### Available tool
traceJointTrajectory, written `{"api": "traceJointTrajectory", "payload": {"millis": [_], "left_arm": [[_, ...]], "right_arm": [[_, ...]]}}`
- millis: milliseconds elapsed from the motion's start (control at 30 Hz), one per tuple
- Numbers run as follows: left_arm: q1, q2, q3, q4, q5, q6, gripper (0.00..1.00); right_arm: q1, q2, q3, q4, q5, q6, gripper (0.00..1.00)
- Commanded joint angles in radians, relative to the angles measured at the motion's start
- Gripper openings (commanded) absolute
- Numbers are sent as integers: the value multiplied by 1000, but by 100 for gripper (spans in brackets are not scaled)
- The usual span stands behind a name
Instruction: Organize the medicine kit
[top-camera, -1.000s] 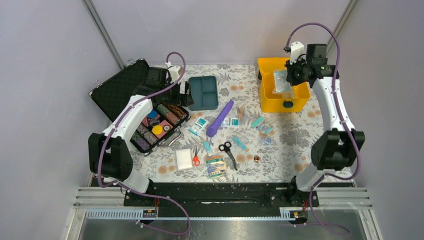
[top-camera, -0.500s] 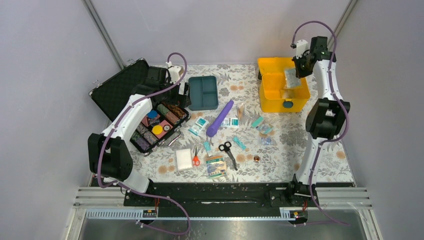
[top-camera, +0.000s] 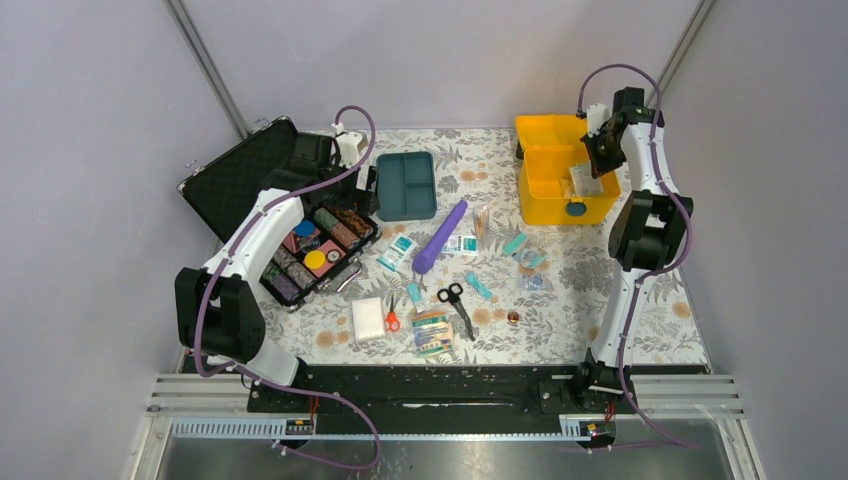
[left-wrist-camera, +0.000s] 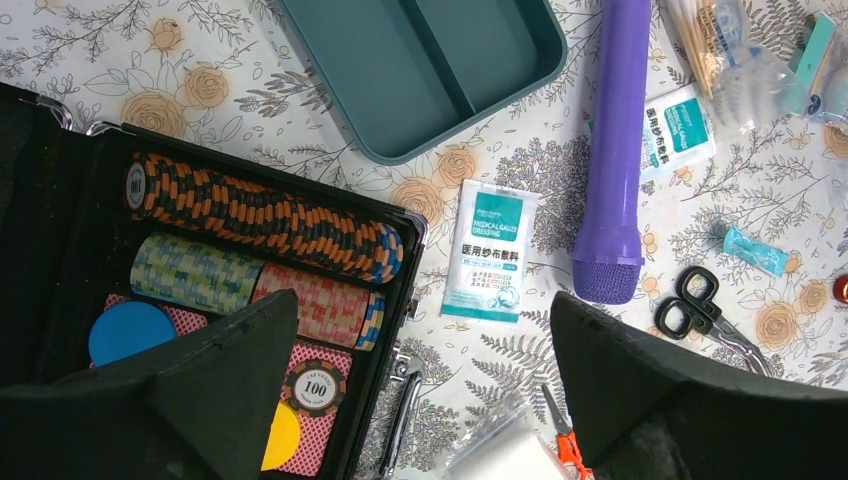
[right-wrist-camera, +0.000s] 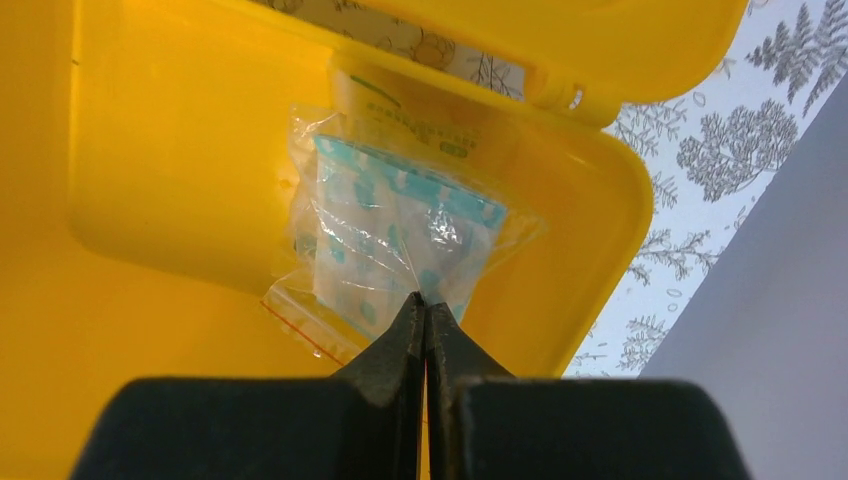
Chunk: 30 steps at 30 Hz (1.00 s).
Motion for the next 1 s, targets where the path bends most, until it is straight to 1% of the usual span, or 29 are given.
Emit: {"api": "traceJointTrajectory", "payload": {"millis": [0, 133, 167, 233, 300, 400, 433, 500, 633, 733, 800, 833, 867, 900, 933, 967], "left_arm": [[5, -28, 31, 32, -17, 12, 97], [6, -18, 32, 34, -8, 3, 97], [6, -15, 33, 34, -7, 2, 97], [5, -14, 34, 33, -4, 0, 97], [6, -15, 35, 33, -4, 0, 97], [6, -19, 33, 32, -8, 3, 97], [6, -22, 32, 32, -7, 5, 97], [6, -21, 30, 33, -6, 23, 97], [9, -11, 54, 32, -23, 77, 97], [13, -9, 66, 31, -27, 107, 97], [15, -12, 57, 32, -23, 100, 97], [17, -17, 51, 32, -16, 96, 97], [17, -24, 39, 32, -4, 87, 97], [17, -30, 27, 32, 7, 75, 97], [17, -37, 22, 23, 9, 41, 97], [18, -45, 19, 14, 10, 12, 97]], "right_arm": [[1, 1, -23, -32, 68, -13, 0], [0, 12, -34, -34, 77, -11, 0], [1, 19, -31, -31, 82, -5, 2], [1, 32, -15, -28, 88, 11, 11], [1, 30, 0, -28, 83, 24, 18], [1, 5, 15, -28, 59, 50, 32], [1, -7, 17, -29, 50, 58, 35], [3, -30, 14, -28, 40, 80, 38], [6, -94, 12, -46, -16, 132, 40], [20, -165, -10, -47, -78, 155, 44], [37, -221, -20, -44, -105, 163, 47], [45, -241, -29, -34, -104, 166, 52], [56, -274, -55, -4, -87, 179, 60], [61, -318, -97, 50, -74, 198, 65], [64, -368, -158, 122, -80, 220, 69], [64, -458, -244, 223, -97, 248, 77]]}}
